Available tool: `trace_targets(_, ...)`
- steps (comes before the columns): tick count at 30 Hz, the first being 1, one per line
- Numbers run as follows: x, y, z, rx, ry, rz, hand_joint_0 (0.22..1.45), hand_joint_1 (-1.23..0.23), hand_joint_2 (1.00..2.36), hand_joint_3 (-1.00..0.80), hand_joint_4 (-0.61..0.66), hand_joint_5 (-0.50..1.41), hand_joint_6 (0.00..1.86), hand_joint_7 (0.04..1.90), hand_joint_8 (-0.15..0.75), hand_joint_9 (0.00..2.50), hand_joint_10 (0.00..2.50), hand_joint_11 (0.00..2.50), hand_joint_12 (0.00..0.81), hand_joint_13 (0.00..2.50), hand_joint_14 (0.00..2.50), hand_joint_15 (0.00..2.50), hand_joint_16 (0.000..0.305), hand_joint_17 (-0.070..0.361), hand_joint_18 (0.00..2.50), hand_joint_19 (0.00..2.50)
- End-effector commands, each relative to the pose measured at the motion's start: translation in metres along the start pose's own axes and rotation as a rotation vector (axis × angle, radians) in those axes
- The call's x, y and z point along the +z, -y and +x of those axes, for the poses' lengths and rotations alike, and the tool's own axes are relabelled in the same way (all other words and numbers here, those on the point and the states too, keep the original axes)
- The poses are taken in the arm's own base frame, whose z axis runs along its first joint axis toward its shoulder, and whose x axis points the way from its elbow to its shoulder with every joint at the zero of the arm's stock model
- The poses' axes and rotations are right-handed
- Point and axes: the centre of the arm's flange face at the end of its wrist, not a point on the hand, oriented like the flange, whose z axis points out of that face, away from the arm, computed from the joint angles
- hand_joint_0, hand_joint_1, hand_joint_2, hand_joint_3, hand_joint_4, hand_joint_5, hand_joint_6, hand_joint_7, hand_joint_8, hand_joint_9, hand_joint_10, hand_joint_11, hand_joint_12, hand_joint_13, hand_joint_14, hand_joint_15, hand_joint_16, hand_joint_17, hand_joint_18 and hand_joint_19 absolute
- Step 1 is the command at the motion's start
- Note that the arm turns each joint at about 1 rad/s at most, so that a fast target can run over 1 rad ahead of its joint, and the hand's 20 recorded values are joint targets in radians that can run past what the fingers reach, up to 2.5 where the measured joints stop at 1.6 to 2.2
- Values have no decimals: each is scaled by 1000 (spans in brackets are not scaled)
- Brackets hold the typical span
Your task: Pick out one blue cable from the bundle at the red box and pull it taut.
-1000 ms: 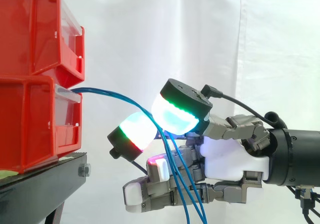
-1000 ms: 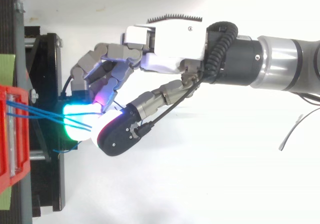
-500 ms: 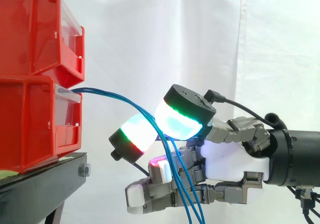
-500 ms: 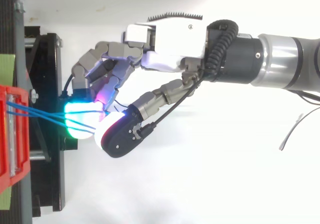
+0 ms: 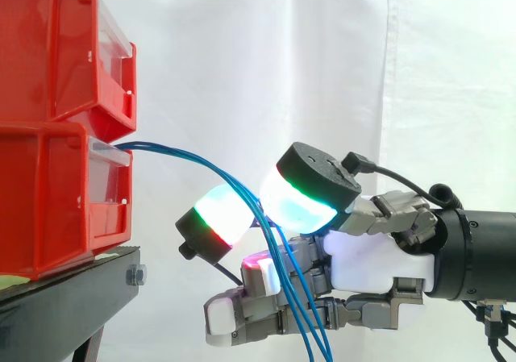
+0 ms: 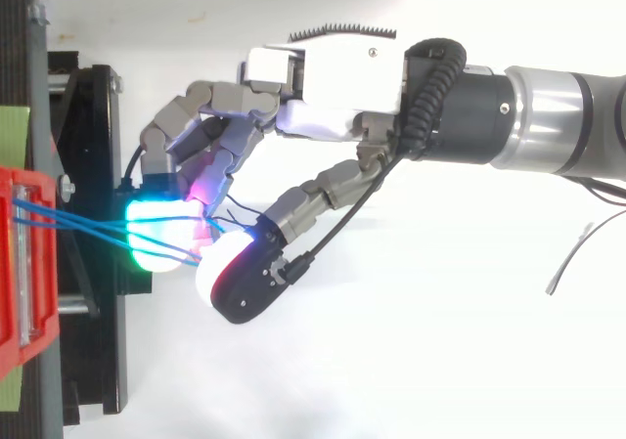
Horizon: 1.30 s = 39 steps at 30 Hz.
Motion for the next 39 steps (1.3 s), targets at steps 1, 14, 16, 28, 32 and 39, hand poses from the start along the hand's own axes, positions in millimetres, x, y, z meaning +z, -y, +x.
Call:
trace_targets(1,0,0,0,0,0,0,512,-943,1000,-500,-34,-136,927,849,213,1083,25,780,164,785,21,558,11,24,282,428)
trace_targets(14,1,-2,0,0,0,-2,559,-525,1000,-500,-58,-137,914,840,202,1086,25,765,145,776,20,557,8,17,240,472)
trace_targets(16,1,-2,0,0,0,-3,584,-579,1000,-500,-69,-133,917,856,202,1100,23,766,139,772,20,559,7,15,233,476)
trace_targets(28,2,-4,0,0,0,5,675,-833,1011,-389,-154,-134,932,943,211,1097,27,779,126,782,20,559,4,10,265,431)
trace_targets(32,2,-4,-1,0,1,5,704,-880,1000,-500,-209,-134,935,938,221,1132,24,789,132,818,20,563,6,12,317,425)
trace_targets(39,1,-4,-3,-1,-3,4,621,-897,1000,-500,-147,-130,939,895,223,1180,27,800,135,844,22,575,6,14,352,429)
